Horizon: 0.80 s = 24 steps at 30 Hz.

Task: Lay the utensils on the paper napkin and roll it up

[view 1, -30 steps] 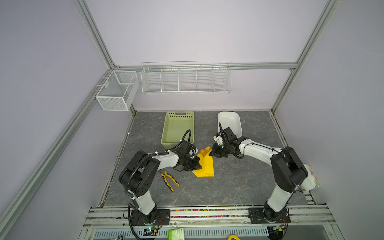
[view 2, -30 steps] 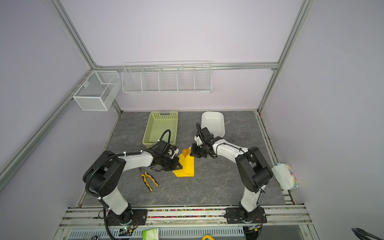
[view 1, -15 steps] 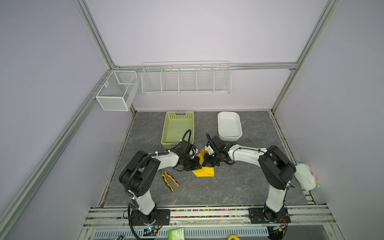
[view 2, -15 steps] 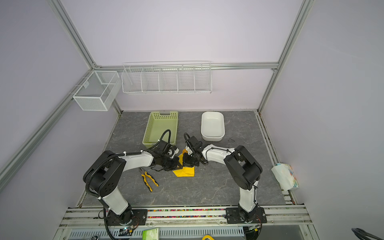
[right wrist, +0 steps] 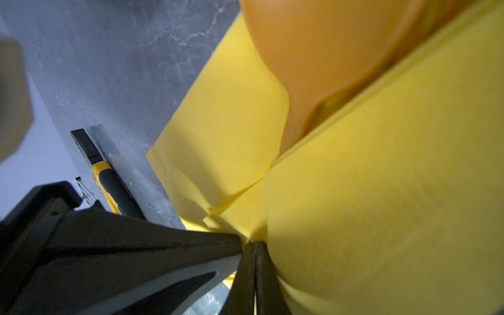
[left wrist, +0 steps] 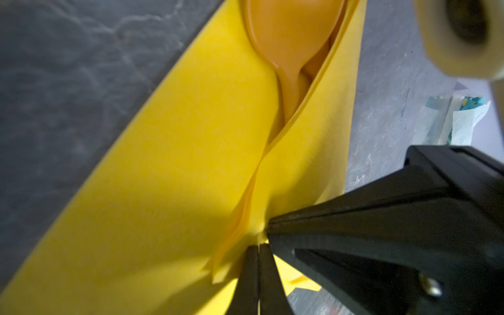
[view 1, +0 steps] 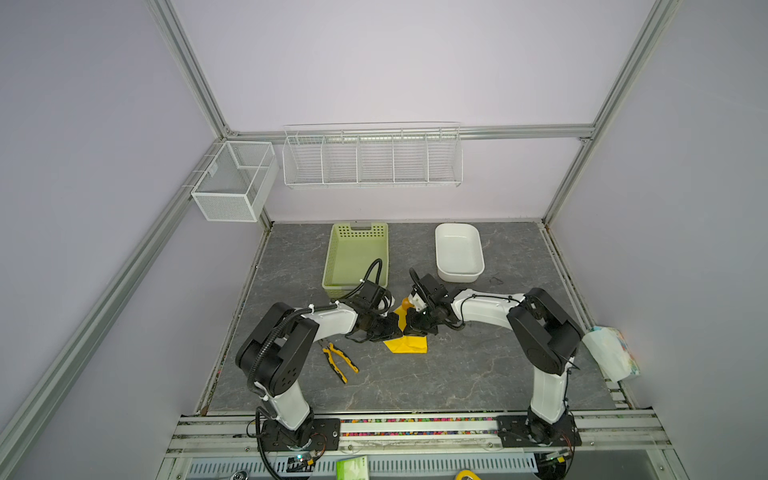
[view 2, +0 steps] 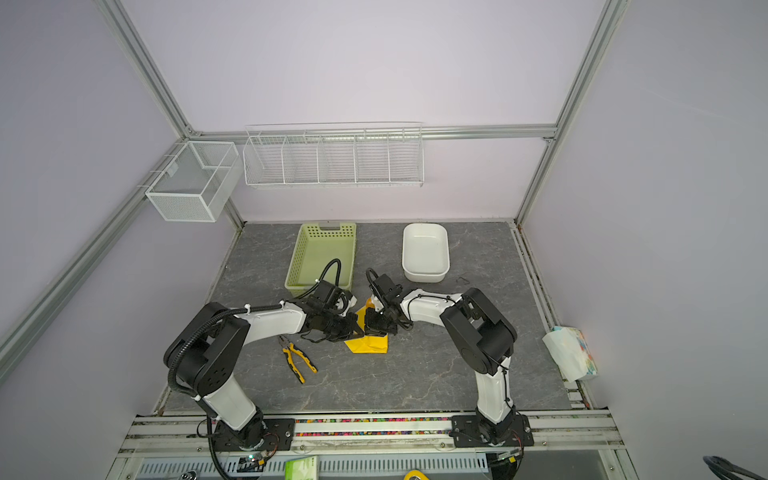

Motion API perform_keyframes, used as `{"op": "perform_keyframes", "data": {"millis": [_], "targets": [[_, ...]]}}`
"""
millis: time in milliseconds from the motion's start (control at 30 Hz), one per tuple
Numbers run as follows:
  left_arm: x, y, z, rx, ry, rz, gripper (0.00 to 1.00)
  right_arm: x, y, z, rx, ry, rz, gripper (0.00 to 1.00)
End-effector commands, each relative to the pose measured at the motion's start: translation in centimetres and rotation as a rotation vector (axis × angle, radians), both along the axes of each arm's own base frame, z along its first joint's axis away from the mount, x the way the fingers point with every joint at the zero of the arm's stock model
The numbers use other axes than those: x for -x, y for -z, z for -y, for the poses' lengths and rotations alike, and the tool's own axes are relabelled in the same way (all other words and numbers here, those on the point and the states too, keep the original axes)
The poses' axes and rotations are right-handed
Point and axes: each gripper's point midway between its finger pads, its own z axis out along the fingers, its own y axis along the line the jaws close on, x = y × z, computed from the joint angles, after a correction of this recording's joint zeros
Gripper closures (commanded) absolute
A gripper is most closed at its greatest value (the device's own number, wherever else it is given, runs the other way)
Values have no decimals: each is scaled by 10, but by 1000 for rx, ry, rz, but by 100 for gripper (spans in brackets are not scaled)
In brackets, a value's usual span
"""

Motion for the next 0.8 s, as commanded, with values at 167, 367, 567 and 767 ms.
{"op": "perform_keyframes", "data": {"millis": [167,367,567,767], "targets": [[-7,-18,-39,1,-140,28,83,9,19,9,71,-12,-23,93],[-6,-19,-67,51,-229,-8,72,8,17,9,71,-14,-21,93],[3,-6,-72,102,-255,-76,66,8,16,9,70,-14,-20,93],[3,4,-62,175,-253,-109,63,7,16,8,70,-15,-18,93]]}}
